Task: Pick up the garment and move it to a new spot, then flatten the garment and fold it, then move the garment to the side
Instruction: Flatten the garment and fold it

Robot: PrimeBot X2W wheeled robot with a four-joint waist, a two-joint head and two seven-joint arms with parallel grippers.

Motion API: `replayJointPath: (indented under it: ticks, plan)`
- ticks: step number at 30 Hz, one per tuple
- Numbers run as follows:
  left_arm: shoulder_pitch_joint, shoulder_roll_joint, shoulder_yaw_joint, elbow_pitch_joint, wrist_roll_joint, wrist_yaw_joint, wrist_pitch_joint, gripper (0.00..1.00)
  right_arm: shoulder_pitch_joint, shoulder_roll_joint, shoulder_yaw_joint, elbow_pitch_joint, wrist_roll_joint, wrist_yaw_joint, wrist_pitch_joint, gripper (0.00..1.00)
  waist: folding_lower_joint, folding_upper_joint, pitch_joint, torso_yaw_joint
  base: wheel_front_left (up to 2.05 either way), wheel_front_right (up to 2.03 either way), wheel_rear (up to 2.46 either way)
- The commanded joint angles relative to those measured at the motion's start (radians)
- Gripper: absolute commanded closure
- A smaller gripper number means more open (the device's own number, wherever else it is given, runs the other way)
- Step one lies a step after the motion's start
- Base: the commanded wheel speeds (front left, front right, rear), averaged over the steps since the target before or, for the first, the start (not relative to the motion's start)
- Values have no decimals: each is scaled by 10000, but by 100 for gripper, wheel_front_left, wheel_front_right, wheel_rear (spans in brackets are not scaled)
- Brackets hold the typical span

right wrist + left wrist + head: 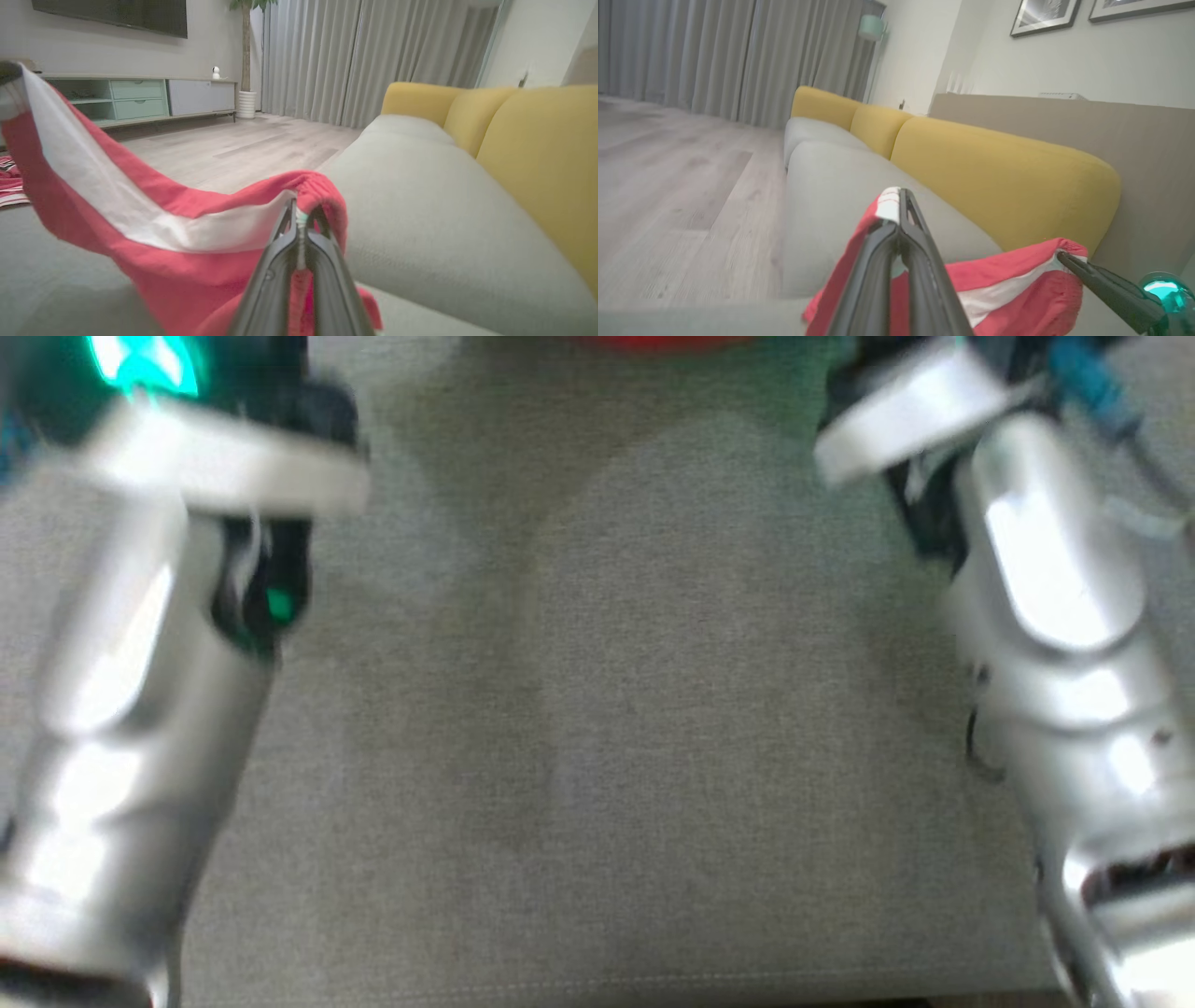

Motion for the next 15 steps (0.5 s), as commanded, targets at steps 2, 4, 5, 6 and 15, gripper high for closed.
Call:
replayJointPath:
  ticks: [2,4,5,6,15]
  plan:
    - [414,643,393,-534,-229,-52,-275,100,573,249,13,-590,302,75,-103,100,-4,1,-160,72,0,0,0]
    - [1081,724,506,-782,-406,-53,-430,100,1230,254,-175,-874,438,75,-105,100,-4,1,-345,92,0,0,0]
    - [1401,786,517,-939,-388,-53,-477,100,1585,262,-202,-1019,520,75,-105,100,-4,1,-446,113,0,0,0]
    - [1717,840,523,-1114,-351,-53,-511,100,1938,273,-226,-1181,607,75,-105,100,-4,1,-555,129,0,0,0]
    - [4406,974,602,-2707,329,-44,-580,100,5167,426,-771,-2919,850,75,-107,100,-4,1,-2056,206,0,0,0]
